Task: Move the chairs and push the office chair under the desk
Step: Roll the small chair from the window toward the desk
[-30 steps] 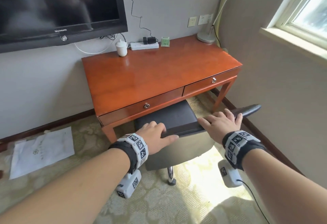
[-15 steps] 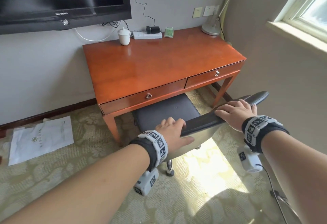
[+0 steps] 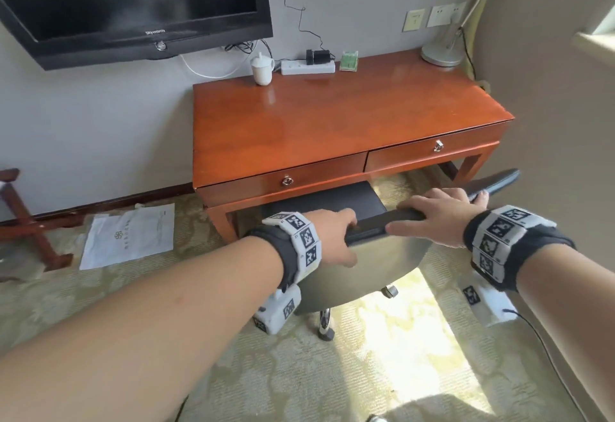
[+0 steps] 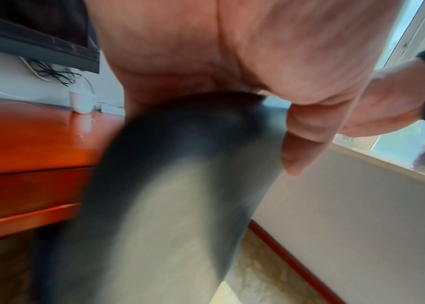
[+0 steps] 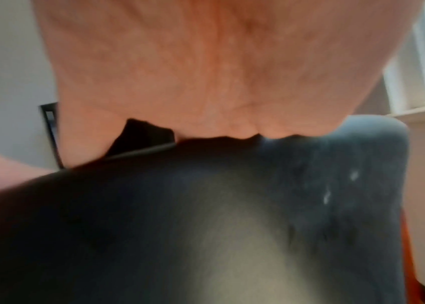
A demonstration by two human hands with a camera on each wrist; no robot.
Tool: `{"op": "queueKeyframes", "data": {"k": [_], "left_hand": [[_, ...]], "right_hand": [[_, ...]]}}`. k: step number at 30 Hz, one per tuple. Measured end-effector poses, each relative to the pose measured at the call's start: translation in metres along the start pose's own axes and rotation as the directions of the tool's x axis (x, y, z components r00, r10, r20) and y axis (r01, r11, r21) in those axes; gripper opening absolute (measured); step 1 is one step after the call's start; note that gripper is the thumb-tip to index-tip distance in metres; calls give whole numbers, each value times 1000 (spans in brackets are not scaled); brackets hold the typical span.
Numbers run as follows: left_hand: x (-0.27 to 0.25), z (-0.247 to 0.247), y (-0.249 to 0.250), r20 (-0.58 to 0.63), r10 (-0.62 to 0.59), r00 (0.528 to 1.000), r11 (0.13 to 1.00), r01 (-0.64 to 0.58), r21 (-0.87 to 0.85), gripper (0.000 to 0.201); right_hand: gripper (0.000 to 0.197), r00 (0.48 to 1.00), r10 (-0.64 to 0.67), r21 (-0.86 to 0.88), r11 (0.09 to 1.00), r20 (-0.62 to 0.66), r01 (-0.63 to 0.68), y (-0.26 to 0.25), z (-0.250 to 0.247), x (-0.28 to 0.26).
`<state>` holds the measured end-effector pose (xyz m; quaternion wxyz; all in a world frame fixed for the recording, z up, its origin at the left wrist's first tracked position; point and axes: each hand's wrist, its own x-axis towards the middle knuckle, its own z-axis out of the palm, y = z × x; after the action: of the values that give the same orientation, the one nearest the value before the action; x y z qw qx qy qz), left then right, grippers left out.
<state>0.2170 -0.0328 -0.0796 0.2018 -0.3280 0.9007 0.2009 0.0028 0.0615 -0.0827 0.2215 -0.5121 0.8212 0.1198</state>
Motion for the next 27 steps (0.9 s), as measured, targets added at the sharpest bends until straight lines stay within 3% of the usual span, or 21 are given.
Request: {"op": "queueKeyframes", "data": {"k": [4, 8, 12, 14, 16, 22, 27], "left_hand": [[21, 10, 65, -67, -52, 996, 992, 43, -122, 56], [31, 22, 66, -131, -153, 979, 981, 136, -135, 61], [24, 24, 50, -200, -178, 963, 977, 148, -154, 50], [11, 29, 37, -223, -190, 956, 978, 165, -129, 43], [0, 34, 18, -236, -212, 948, 976, 195, -94, 41], [-33, 31, -52, -307, -309, 900, 951, 287, -114, 43], [-49, 28, -102, -329, -325, 887, 945, 288, -157, 40]], "right_hand": [[63, 992, -124, -192, 974, -3, 121, 32, -7, -3], [48, 961, -256, -258, 940, -107, 221, 62, -24, 9], [90, 960, -262, -181, 953, -96, 242, 69, -40, 26], [94, 961, -275, -172, 949, -35, 265, 60, -34, 27], [76, 958, -288, -211, 936, 1, 281, 45, -22, 23], [76, 955, -280, -301, 923, -100, 240, -22, 5, 1], [62, 963, -242, -265, 942, -119, 204, -73, 25, -12]]}}
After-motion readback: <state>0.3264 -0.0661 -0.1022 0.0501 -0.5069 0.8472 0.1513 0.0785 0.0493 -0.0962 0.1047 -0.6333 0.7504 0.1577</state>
